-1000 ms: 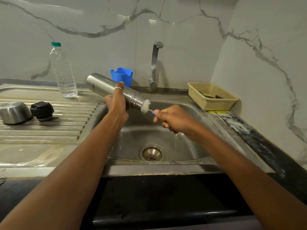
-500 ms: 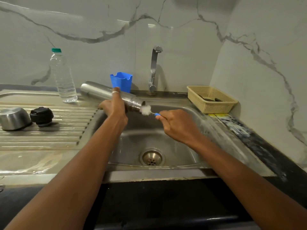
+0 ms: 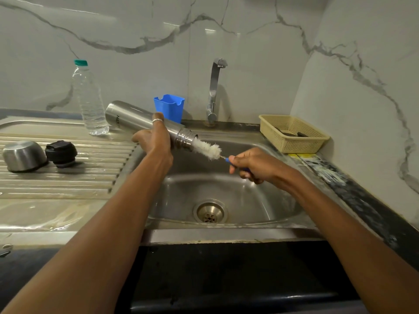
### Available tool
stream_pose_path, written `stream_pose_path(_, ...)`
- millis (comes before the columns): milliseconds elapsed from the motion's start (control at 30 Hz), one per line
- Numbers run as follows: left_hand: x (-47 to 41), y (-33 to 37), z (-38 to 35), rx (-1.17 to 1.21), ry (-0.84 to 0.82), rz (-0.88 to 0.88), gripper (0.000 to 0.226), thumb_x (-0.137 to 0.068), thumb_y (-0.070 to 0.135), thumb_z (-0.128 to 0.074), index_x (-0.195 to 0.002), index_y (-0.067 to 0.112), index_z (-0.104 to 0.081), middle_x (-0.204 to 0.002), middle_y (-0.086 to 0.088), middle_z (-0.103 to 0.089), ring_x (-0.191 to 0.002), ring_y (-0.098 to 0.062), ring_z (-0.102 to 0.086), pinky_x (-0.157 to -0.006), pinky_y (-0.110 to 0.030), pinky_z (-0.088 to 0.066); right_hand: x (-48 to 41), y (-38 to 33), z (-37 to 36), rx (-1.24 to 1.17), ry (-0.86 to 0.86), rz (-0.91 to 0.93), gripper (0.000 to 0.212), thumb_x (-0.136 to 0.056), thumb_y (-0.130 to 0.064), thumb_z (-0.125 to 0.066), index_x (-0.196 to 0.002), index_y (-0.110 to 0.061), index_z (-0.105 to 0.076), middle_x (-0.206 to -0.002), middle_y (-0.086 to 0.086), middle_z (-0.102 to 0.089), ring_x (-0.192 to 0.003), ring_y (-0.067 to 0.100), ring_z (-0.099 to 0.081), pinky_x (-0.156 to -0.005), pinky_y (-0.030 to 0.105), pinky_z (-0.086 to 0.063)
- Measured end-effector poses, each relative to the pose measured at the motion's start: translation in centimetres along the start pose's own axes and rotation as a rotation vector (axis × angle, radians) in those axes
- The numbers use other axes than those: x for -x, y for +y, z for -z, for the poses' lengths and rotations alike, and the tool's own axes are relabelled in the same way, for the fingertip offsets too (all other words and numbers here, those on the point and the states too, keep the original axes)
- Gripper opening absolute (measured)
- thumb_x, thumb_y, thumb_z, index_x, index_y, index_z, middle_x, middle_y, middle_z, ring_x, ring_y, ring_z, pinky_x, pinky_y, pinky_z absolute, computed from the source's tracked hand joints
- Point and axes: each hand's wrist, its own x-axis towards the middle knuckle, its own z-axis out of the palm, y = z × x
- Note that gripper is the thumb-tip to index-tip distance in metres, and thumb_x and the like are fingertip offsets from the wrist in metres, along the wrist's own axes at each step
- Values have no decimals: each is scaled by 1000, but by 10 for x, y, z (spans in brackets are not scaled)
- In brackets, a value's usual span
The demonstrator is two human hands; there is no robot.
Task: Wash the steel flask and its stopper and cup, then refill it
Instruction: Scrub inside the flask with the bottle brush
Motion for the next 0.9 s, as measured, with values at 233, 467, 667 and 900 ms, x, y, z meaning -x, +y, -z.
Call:
stream_pose_path(233, 14, -11, -8, -9, -9, 37, 62, -89, 42, -70, -124, 10, -30, -120, -9, -59, -102, -25, -66, -95, -44, -58, -8, -21, -53, 623, 459, 434, 61, -93, -44, -69, -139, -14, -44, -130, 10, -59, -109, 27, -60, -84, 47, -55)
stream_pose_path(467, 25, -14, -13, -17, -101, 34, 57, -92, 33, -71, -126, 11, -31, -111, -8, -62, -86, -18, -70, -77, -36, -63, -16, -18, -47, 368, 326, 291, 25, -105, -27, -50, -113, -9, -64, -87, 3, -64, -68, 17, -59, -56, 29, -44)
stream_pose_path(667, 9, -1, -4, 33, -13, 17, 64, -94, 35, -68, -134, 4, -28, -122, -10, -59, -96, -19, -68, -84, -36, -61, -3, -3, -18, 145, 211, 203, 21, -102, -31, -60, -103, -15, -74, -76, -2, -69, -56, 7, -57, -51, 22, -44)
stream_pose_path(900, 4, 1, 0, 96, 9, 82, 60, -92, 37, -70, -126, 7, -31, -119, -12, -62, -94, -24, -71, -85, -45, -62, -15, 10, -20, 1133, 748, 839, 12, -96, -16, -64, -107, -11, -63, -74, 3, -59, -54, 23, -54, -42, 32, -34)
